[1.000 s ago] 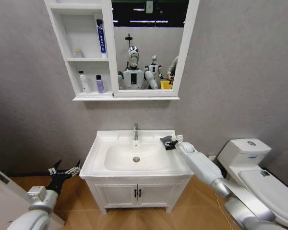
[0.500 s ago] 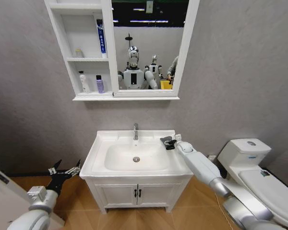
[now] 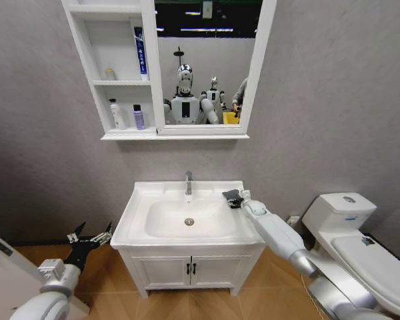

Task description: Move facial cleanser and shampoo from washbasin to cabinet, then wipe washbasin with towel.

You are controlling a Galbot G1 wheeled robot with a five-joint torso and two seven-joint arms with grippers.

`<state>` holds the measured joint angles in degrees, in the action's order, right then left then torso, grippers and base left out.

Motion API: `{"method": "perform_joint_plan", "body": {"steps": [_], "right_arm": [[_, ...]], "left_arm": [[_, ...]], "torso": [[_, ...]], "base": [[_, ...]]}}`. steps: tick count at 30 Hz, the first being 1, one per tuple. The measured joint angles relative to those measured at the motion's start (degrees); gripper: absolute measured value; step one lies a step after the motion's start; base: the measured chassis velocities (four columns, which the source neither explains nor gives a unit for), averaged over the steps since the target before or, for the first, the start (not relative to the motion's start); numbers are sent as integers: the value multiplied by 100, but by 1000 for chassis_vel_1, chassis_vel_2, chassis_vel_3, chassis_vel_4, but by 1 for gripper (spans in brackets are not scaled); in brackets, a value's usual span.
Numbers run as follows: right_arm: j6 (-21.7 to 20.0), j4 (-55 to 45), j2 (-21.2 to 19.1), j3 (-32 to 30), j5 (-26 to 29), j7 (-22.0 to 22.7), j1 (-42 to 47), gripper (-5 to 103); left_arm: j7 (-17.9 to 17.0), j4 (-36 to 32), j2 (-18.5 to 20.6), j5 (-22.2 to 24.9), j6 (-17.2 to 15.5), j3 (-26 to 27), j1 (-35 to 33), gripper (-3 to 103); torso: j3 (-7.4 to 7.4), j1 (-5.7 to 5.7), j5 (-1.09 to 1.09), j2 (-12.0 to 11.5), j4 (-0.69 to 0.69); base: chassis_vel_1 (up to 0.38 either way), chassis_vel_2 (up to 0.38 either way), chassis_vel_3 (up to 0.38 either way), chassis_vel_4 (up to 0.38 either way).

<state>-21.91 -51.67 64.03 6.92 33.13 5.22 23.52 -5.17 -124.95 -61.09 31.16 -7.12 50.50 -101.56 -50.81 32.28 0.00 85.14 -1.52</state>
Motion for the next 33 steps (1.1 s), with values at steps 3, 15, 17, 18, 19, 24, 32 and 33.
{"method": "perform_joint_plan", "body": {"steps": [3,15,17,18,19,24,32,33], "right_arm": [[3,28,15,-1,2,-2,-13,77],[-48,-8,-79,-14,51,4,-12,32],[-59,-35,-87,-19,54,17,-5,27],[-64,-64,-99,-24,54,32,6,21],[-64,-64,-99,-24,54,32,6,21],[-71,-103,-125,-41,62,45,23,8],[-71,-763,-43,-110,229,74,76,7],[-71,-763,-43,-110,229,74,76,7]], "left_arm": [[0,0,0,0,0,0,-1,100],[0,0,0,0,0,0,0,100],[0,0,0,0,0,0,0,100],[0,0,0,0,0,0,0,100],[0,0,0,0,0,0,0,100],[0,0,0,0,0,0,0,100],[0,0,0,0,0,0,-1,100],[0,0,0,0,0,0,-1,100]], "torso": [[0,0,0,0,1],[0,0,0,0,1],[0,0,-1,0,1],[0,0,0,0,0],[0,0,0,0,0],[0,0,0,0,0],[0,1,-1,0,0],[0,1,-1,0,0]], "base": [[0,0,0,0],[0,0,0,0],[0,0,0,0],[0,0,0,0],[0,0,0,0],[0,0,0,0],[0,0,0,0],[0,0,0,0]]}}
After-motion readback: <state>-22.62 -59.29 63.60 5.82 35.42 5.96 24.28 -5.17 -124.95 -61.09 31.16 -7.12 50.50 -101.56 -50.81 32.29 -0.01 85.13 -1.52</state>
